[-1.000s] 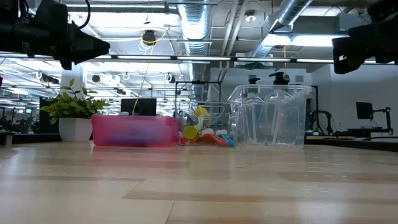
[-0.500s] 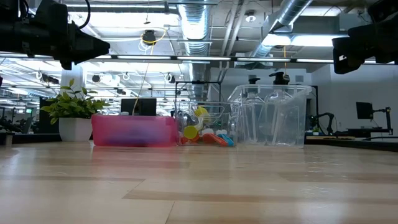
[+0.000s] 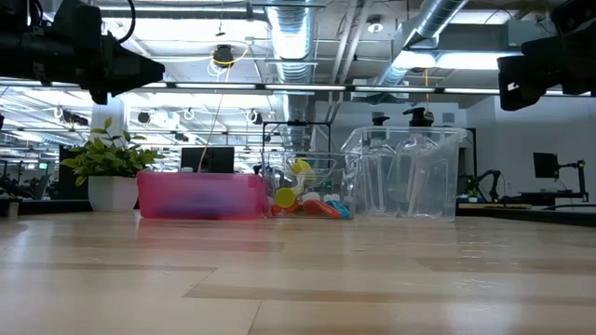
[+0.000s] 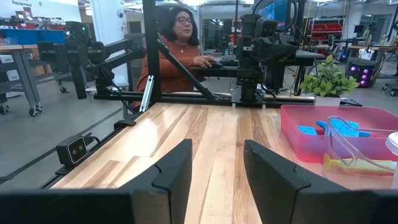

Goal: Pick & Place Kitchen Sink Supplies
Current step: Return to Home Position

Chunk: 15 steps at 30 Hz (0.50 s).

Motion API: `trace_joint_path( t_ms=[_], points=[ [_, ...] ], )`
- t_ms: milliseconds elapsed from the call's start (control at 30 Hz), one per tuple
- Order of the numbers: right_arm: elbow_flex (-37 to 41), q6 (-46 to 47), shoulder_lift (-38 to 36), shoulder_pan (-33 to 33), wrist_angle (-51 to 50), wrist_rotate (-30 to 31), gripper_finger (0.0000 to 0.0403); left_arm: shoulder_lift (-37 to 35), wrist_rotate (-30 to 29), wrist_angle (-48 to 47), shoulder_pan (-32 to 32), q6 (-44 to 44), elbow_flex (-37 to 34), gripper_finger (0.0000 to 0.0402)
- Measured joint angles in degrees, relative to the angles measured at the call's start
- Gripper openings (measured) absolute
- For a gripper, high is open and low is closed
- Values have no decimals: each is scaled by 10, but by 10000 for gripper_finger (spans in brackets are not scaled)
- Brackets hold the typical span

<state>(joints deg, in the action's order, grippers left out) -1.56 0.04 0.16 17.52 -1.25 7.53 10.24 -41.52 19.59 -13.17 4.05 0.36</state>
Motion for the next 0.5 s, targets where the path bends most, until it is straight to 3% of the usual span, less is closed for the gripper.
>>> trace_joint_path(
  t_ms=[500],
  points=[
    [0,0,0,0,0,0,140,0,0,0,0,0,0,126]
  ],
)
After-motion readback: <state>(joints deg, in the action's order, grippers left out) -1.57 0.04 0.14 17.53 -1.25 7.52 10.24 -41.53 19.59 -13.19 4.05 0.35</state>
